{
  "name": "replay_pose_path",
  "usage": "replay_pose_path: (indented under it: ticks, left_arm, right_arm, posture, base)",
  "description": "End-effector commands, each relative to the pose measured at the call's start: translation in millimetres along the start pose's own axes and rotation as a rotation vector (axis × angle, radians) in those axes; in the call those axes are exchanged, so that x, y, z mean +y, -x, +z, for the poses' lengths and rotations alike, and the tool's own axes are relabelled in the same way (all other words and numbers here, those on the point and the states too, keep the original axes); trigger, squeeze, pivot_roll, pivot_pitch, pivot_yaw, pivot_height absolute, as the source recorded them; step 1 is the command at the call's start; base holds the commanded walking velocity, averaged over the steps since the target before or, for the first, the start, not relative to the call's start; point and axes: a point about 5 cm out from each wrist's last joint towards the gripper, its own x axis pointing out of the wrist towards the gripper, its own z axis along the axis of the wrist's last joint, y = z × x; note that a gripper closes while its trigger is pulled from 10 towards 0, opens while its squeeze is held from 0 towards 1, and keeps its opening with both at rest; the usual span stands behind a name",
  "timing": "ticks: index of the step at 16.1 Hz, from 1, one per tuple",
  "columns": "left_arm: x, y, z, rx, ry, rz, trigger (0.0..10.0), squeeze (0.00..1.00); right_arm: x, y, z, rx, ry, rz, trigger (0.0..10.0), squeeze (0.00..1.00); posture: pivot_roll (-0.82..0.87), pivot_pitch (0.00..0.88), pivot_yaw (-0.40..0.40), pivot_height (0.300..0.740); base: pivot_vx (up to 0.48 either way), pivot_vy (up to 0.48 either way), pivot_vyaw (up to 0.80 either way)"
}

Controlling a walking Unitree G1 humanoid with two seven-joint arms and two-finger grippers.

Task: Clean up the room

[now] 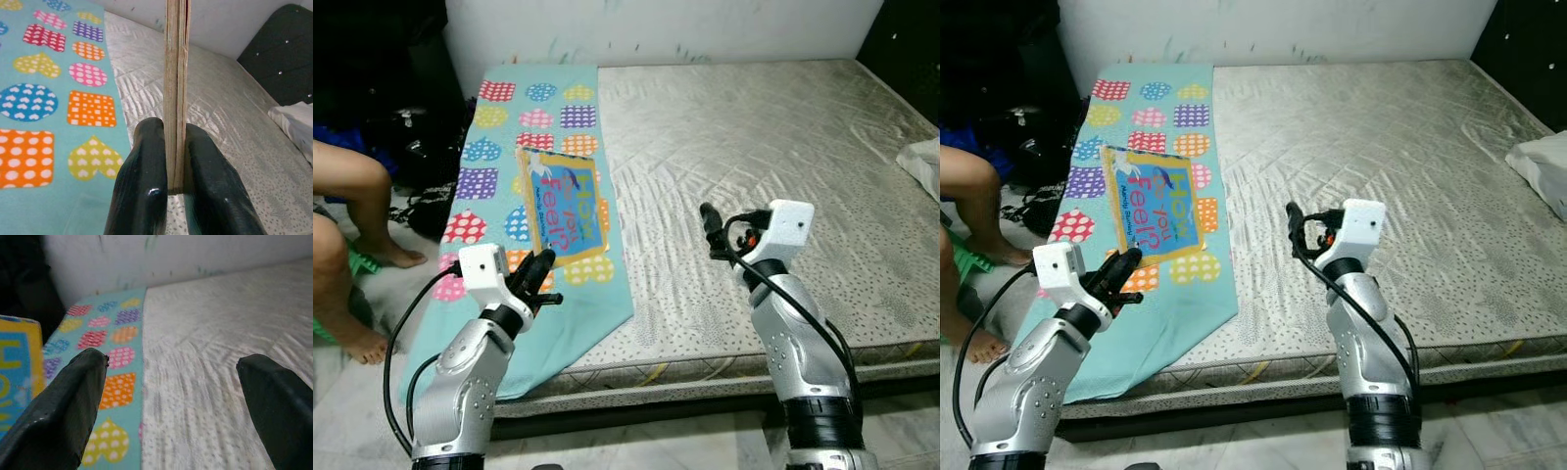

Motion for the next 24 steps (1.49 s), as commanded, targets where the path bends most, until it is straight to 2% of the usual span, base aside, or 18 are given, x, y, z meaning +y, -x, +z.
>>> replay_pose_path:
  ticks: [1, 2, 3, 4, 5, 7, 9, 13, 18, 24]
  left_arm:
    - [-5.1, -2.7, 5, -0.029, -0.028, -0.011, 10.0, 0.00]
    - [-6.4, -3.4, 6, -0.037, -0.037, -0.011, 10.0, 0.00]
    - [-5.2, -3.7, 7, -0.041, -0.038, 0.006, 10.0, 0.00]
    - [-3.8, -4.1, 8, -0.046, -0.043, 0.021, 10.0, 0.00]
    - [-3.9, -5.4, 10, -0.057, -0.046, 0.034, 10.0, 0.00]
    - [-5.9, -8.3, 13, -0.091, -0.032, 0.053, 10.0, 0.00]
    - [-9.0, -10.1, 8, -0.085, -0.020, 0.050, 10.0, 0.00]
    - [-25.6, -20.2, 8, -0.066, -0.016, -0.034, 10.0, 0.00]
    - [-26.6, -22.0, 5, -0.064, -0.009, -0.037, 10.0, 0.00]
    - [-27.8, -22.5, 15, -0.093, -0.022, -0.050, 10.0, 0.00]
  right_arm:
    - [-2.1, -3.0, 1, 0.004, 0.025, -0.020, 10.0, 0.00]
    - [-2.6, -3.1, -2, 0.013, 0.061, -0.035, 10.0, 0.00]
    - [-3.1, -3.2, -3, 0.014, 0.146, -0.061, 10.0, 0.00]
    - [-4.0, -3.5, -4, 0.001, 0.155, -0.074, 10.0, 0.00]
    - [-5.7, -3.9, -4, -0.009, 0.102, -0.067, 10.0, 0.00]
    - [-9.8, -3.3, -3, 0.010, 0.167, -0.058, 10.0, 0.00]
    - [-9.3, -1.4, -2, 0.012, 0.148, -0.049, 10.0, 0.00]
    - [-13.1, 9.2, -9, 0.010, 0.101, -0.091, 10.0, 0.00]
    - [-9.3, 11.9, -15, 0.010, 0.087, -0.099, 10.0, 0.00]
    - [-2.9, 8.4, -17, 0.007, 0.124, -0.074, 10.0, 0.00]
  posture:
    - [0.05, 0.045, -0.015, 0.740]
    - [0.05, 0.044, -0.018, 0.740]
    - [0.05, 0.043, -0.023, 0.740]
    - [0.04, 0.041, -0.032, 0.740]
    - [0.03, 0.041, -0.042, 0.740]
    - [-0.01, 0.048, -0.060, 0.740]
    - [-0.02, 0.050, -0.057, 0.740]
    - [-0.03, 0.063, -0.044, 0.740]
    - [-0.02, 0.050, -0.037, 0.740]
    - [0.00, 0.065, -0.034, 0.740]
  base:
    - [0.000, 0.000, 0.00]
    - [0.000, 0.000, 0.00]
    - [0.000, 0.000, 0.00]
    - [0.000, 0.000, 0.00]
    - [0.000, 0.000, 0.00]
    - [0.000, 0.000, 0.00]
    - [0.000, 0.000, 0.00]
    - [0.000, 0.000, 0.00]
    - [0.000, 0.000, -0.58]
    - [0.000, 0.000, 0.00]
